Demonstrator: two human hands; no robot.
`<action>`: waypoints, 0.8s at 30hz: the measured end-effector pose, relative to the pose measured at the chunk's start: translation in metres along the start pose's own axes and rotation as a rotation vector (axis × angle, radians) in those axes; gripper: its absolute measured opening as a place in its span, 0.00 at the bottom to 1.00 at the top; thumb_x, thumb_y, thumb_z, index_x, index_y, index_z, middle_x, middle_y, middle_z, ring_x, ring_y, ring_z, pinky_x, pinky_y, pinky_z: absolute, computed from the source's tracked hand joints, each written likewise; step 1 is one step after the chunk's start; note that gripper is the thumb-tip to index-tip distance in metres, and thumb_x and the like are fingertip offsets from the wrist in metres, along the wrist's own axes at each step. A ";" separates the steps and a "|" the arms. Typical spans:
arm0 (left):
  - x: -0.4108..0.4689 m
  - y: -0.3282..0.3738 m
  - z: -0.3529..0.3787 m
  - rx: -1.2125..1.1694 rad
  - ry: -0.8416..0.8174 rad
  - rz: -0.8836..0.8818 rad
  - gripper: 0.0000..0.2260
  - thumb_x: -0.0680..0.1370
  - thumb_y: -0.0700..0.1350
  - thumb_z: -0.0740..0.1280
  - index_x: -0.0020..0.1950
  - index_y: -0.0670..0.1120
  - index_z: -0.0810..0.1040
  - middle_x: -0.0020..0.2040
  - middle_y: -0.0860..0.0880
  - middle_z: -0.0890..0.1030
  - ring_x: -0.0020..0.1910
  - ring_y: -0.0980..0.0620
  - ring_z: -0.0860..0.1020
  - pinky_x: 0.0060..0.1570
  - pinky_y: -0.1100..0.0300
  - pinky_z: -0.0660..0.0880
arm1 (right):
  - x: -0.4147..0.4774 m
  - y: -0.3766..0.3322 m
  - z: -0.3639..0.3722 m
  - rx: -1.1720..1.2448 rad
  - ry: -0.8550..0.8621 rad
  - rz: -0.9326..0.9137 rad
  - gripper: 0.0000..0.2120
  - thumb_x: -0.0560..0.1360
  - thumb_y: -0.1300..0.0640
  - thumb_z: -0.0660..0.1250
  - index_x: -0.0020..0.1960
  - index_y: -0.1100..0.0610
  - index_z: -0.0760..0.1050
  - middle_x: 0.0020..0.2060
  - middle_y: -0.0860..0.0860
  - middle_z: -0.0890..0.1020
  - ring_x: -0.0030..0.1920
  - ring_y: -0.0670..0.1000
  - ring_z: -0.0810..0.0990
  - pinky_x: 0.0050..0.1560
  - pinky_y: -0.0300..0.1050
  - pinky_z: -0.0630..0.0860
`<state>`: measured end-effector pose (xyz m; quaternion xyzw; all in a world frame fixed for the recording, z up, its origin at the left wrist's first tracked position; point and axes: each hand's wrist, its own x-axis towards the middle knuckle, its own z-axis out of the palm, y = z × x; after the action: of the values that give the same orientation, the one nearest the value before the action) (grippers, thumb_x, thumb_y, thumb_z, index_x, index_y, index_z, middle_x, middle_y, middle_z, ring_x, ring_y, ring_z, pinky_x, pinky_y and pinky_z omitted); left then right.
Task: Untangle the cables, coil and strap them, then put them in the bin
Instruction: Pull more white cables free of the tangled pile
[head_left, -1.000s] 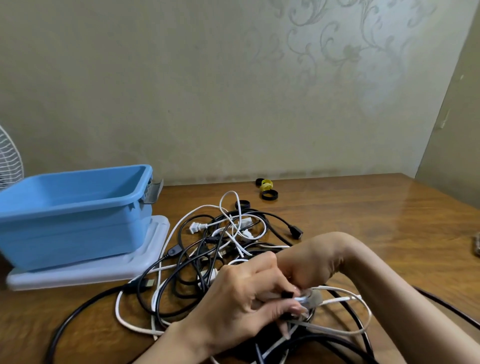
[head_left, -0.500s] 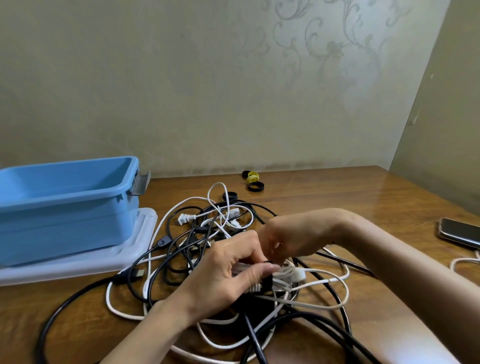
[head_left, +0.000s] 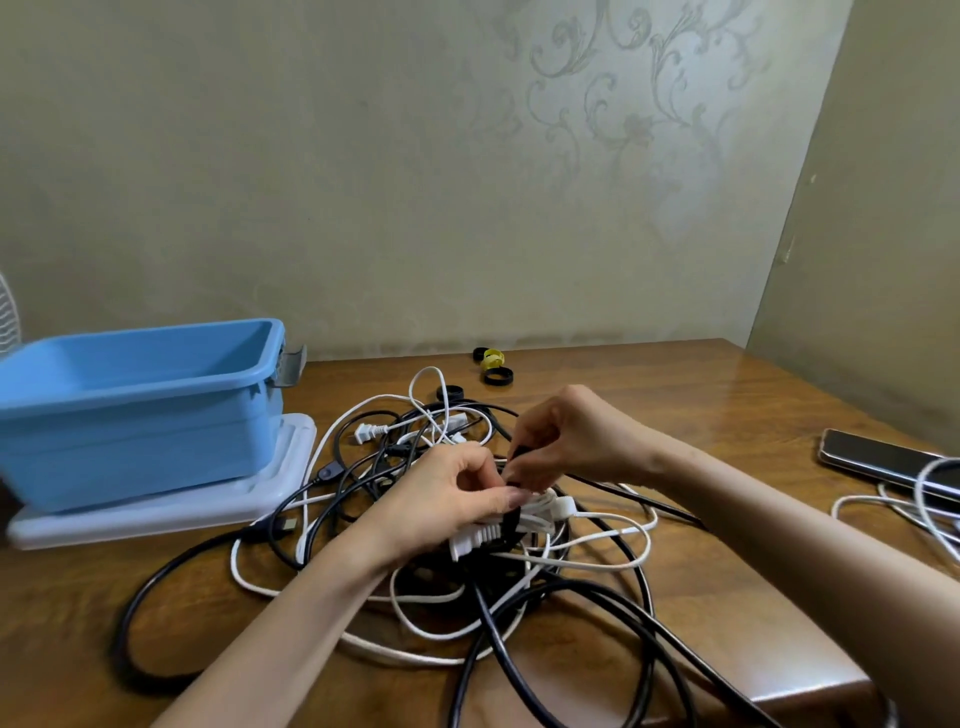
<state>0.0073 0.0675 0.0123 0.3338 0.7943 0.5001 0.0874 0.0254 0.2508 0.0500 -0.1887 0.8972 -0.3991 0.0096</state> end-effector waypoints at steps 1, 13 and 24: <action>0.003 0.001 0.000 0.013 -0.008 -0.033 0.09 0.73 0.45 0.72 0.37 0.46 0.75 0.33 0.54 0.75 0.31 0.62 0.72 0.33 0.70 0.68 | -0.001 0.000 0.002 0.008 0.048 -0.001 0.03 0.70 0.64 0.74 0.41 0.63 0.81 0.33 0.55 0.84 0.33 0.48 0.83 0.38 0.42 0.81; 0.001 0.002 0.009 0.159 -0.246 -0.191 0.25 0.70 0.58 0.68 0.61 0.44 0.76 0.56 0.46 0.80 0.53 0.54 0.77 0.57 0.60 0.72 | -0.017 -0.003 0.023 -0.064 0.189 -0.035 0.08 0.69 0.60 0.76 0.41 0.66 0.82 0.33 0.56 0.84 0.33 0.50 0.84 0.35 0.39 0.81; -0.012 0.009 0.009 -0.103 -0.283 -0.292 0.21 0.76 0.43 0.62 0.65 0.33 0.66 0.56 0.36 0.74 0.49 0.42 0.78 0.52 0.50 0.74 | -0.043 0.003 0.049 -0.183 0.429 -0.249 0.03 0.67 0.58 0.77 0.39 0.56 0.84 0.33 0.48 0.84 0.35 0.44 0.82 0.36 0.40 0.79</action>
<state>0.0248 0.0688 0.0135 0.2772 0.7875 0.4700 0.2866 0.0726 0.2329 0.0083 -0.2090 0.8809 -0.3454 -0.2471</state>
